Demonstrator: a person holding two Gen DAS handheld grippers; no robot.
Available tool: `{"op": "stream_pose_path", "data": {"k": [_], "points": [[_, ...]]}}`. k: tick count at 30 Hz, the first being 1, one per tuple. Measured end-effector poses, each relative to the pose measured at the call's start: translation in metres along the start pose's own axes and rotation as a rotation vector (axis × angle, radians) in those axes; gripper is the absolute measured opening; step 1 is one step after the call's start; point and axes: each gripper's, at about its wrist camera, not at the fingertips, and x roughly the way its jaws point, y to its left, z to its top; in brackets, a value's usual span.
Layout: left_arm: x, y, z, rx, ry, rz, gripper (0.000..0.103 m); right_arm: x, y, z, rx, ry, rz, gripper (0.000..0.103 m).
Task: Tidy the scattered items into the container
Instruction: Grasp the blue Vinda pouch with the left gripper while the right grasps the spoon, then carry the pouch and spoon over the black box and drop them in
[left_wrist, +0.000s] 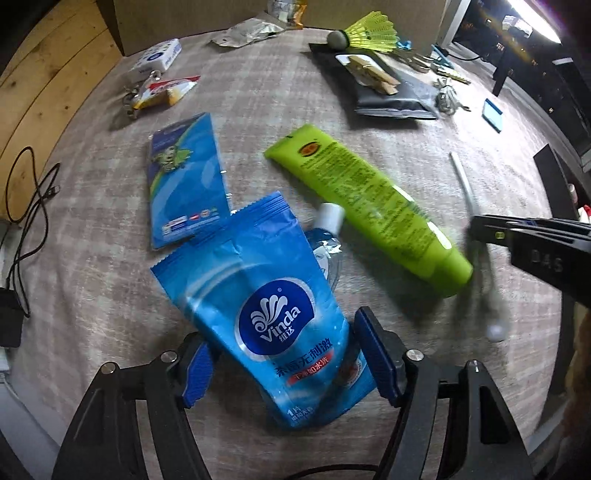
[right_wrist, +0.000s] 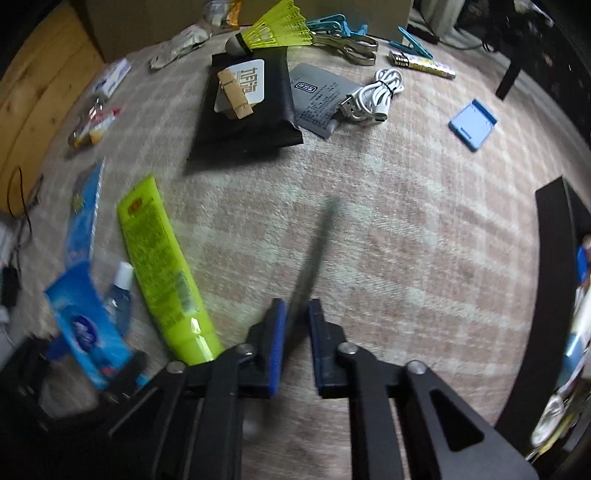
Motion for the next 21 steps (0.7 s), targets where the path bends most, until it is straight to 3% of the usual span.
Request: {"op": "stream_pose_path", "data": {"k": [3,6,7,9,11,21], "points": [[-0.003,0.01,-0.006,-0.009,-0.023,0.011,0.053,-0.001,-0.005,-0.005,-0.028,0.001,-0.011,0.009],[-0.005,0.019,-0.007,-0.038,-0.03,0.014,0.028,-0.002,-0.007,-0.01,-0.04,-0.006,-0.011,0.009],[-0.006,0.023,-0.006,-0.053,-0.03,0.018,0.011,-0.003,-0.009,-0.012,-0.03,-0.007,0.004,0.009],[-0.006,0.034,-0.007,-0.093,-0.021,-0.012,0.004,-0.004,-0.014,-0.016,-0.008,-0.005,0.034,0.008],[-0.005,0.044,-0.008,-0.127,-0.017,-0.049,0.003,-0.007,-0.021,-0.021,0.005,-0.005,0.06,0.008],[-0.028,0.063,-0.014,-0.195,-0.06,-0.051,0.003,-0.034,-0.044,-0.037,0.048,-0.054,0.138,0.008]]}}
